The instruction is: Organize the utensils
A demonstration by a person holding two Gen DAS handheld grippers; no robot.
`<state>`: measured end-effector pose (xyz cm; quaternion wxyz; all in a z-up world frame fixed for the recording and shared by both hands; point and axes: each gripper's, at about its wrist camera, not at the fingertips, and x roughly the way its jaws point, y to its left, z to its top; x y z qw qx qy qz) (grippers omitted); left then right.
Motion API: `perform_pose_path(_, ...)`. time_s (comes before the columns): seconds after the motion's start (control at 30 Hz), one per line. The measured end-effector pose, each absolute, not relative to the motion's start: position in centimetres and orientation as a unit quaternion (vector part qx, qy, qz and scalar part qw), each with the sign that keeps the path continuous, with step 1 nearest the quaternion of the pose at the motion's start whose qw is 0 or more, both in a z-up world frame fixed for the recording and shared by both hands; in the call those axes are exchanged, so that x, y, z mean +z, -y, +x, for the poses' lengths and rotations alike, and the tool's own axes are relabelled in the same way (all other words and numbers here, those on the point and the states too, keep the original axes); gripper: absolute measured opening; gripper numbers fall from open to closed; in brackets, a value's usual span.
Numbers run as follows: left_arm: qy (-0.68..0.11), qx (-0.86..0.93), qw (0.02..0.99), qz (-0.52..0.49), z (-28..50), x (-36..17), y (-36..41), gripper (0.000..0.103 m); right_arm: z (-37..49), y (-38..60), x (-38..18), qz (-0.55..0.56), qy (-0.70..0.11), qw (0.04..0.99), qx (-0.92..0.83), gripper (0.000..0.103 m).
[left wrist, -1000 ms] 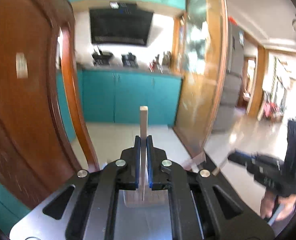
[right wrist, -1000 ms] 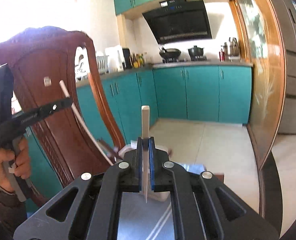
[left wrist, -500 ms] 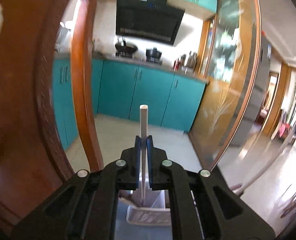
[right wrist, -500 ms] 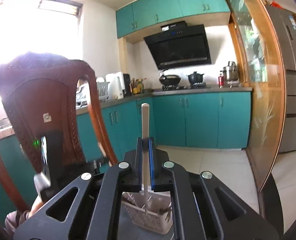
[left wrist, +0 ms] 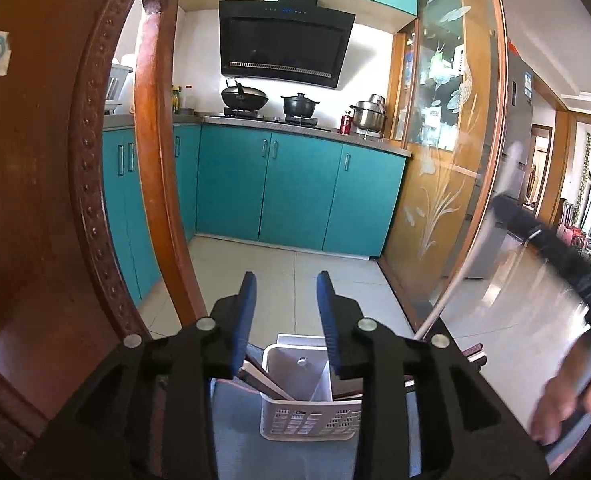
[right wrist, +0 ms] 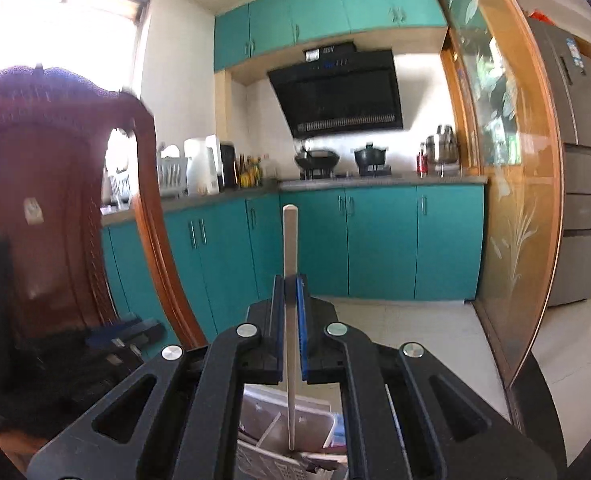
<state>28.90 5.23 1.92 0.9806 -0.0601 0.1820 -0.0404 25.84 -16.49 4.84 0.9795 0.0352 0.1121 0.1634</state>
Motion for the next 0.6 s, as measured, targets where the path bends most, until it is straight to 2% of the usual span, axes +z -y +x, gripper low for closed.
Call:
perform_pose_path(0.2,-0.189,-0.034,0.980,-0.060,28.6,1.3,-5.7,0.034,27.1,15.8,2.4,0.023,-0.146,0.975,0.165,0.009)
perform_pose_path(0.27,-0.190,-0.033,0.979,-0.058,28.4,1.1,-5.7,0.035,26.4,16.0,2.4,0.020,-0.140,0.977,0.162,0.021)
perform_pose_path(0.33,-0.189,-0.029,0.980,-0.054,28.3,1.1,-5.5,0.038,25.5,16.3,2.7,0.023,-0.130,0.978,0.163,0.043)
perform_pose_path(0.37,-0.188,-0.027,0.981,-0.051,28.3,1.1,-5.4,0.041,25.0,16.5,3.0,0.025,-0.125,0.979,0.162,0.049)
perform_pose_path(0.47,-0.179,-0.017,0.983,-0.037,27.7,1.1,-5.1,0.048,22.7,17.0,3.4,0.022,-0.109,0.981,0.161,0.062)
perform_pose_path(0.6,-0.164,-0.002,0.986,-0.006,26.4,1.1,-4.3,0.057,20.4,17.3,3.0,0.009,-0.110,0.982,0.155,0.071)
